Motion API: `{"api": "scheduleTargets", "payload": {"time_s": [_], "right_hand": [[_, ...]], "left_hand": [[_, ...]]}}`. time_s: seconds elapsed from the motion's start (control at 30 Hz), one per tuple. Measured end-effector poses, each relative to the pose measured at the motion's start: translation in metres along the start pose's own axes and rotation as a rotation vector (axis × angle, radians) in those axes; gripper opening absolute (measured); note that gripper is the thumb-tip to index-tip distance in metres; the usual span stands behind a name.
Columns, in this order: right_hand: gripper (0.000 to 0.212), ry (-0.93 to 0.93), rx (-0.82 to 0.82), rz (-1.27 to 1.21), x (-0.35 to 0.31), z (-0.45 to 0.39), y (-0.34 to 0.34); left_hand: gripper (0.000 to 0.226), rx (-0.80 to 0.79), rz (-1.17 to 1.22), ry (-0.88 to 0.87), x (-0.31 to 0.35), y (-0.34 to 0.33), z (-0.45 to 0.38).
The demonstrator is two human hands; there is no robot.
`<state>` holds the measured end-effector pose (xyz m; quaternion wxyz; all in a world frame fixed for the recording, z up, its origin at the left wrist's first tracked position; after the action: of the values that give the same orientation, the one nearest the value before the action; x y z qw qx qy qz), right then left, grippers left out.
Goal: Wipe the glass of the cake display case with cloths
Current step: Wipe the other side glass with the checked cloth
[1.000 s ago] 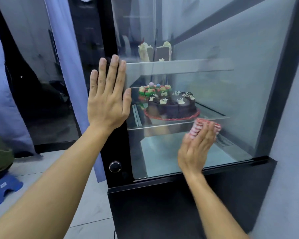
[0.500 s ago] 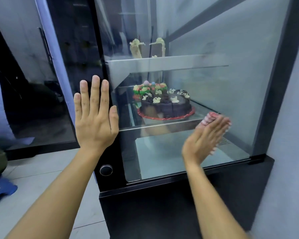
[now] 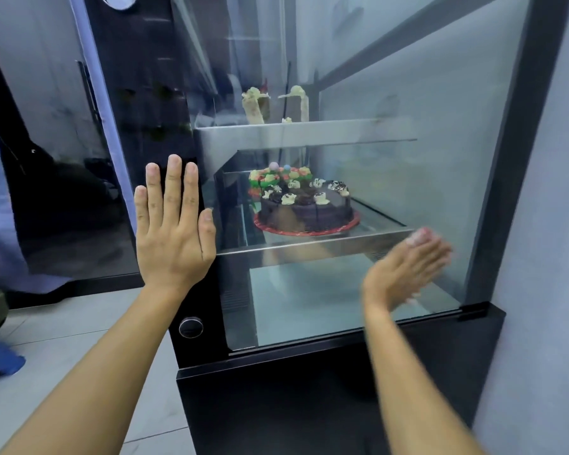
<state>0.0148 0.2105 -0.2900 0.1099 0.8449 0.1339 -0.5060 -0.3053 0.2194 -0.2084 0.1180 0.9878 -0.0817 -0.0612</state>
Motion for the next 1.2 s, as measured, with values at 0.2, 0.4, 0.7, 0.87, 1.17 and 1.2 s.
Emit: {"api": "scheduleTargets", "payload": {"time_s": [0.2, 0.4, 0.7, 0.87, 1.17, 1.2], "right_hand": [[0.06, 1.373, -0.368, 0.202, -0.075, 0.104, -0.031], [0.082, 0.285, 0.02, 0.01, -0.012, -0.079, 0.018], [0.064, 1.337, -0.271, 0.223, -0.067, 0.044, -0.026], [0.063, 0.443, -0.025, 0.103, -0.008, -0.116, 0.026], [0.065, 0.608, -0.117, 0.006, -0.098, 0.033, -0.021], [0.063, 0.901, -0.184, 0.06, -0.114, 0.032, -0.024]], "left_hand": [[0.061, -0.024, 0.029, -0.015, -0.002, 0.002, 0.0], [0.062, -0.01, 0.019, -0.004, -0.001, 0.0, 0.001], [0.062, -0.023, 0.033, -0.015, -0.003, -0.001, 0.0], [0.062, -0.012, 0.03, -0.005, -0.003, -0.003, 0.001], [0.063, 0.002, 0.022, -0.013, 0.0, -0.001, 0.001], [0.063, 0.0, 0.029, -0.012, -0.001, -0.001, 0.001]]}}
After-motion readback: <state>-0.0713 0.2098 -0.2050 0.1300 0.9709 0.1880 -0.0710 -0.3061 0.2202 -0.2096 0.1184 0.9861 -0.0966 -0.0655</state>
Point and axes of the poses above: each hand's wrist, its own z-axis away from the middle knuckle, its own y-axis out of the back of the hand, x = y × z, the point moved 2 cm from there along -z, towards the middle knuckle, and after that the axes turned 5 degrees about -x, right-handed, at the moved point
